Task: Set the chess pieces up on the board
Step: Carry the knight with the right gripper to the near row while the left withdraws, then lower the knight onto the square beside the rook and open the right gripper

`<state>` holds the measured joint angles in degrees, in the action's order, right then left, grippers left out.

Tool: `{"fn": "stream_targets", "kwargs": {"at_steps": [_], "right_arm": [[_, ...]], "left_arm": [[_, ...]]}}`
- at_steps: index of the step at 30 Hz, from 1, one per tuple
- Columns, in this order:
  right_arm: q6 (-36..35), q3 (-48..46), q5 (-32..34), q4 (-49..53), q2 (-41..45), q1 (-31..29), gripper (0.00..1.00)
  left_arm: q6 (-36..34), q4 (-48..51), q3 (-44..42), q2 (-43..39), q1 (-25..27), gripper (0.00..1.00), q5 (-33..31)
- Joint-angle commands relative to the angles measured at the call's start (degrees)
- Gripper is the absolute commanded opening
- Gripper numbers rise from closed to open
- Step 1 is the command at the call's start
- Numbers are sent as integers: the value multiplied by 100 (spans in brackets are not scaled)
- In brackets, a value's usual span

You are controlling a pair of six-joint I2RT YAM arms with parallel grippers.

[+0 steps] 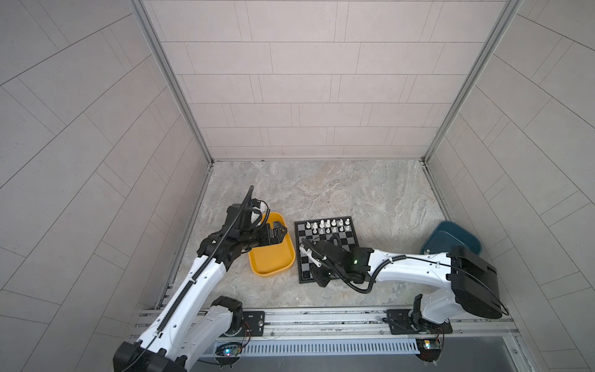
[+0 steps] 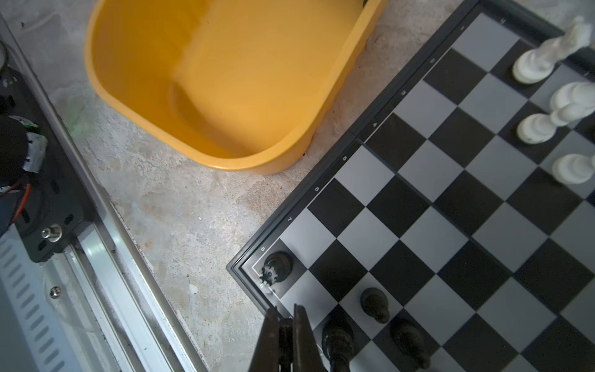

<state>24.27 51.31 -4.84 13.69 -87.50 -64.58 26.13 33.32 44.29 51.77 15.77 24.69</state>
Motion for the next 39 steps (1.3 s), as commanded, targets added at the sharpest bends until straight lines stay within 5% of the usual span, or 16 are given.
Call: {"fn": "stream_targets", "kwargs": {"at_steps": [1, 39], "right_arm": [[79, 90, 110, -58, -128, -2, 0], [130, -117, 34, -288, -357, 139, 0]], "left_arm": [[-3, 7, -49, -78, -33, 100, 64], [-11, -55, -65, 46, -44, 100, 54]]}}
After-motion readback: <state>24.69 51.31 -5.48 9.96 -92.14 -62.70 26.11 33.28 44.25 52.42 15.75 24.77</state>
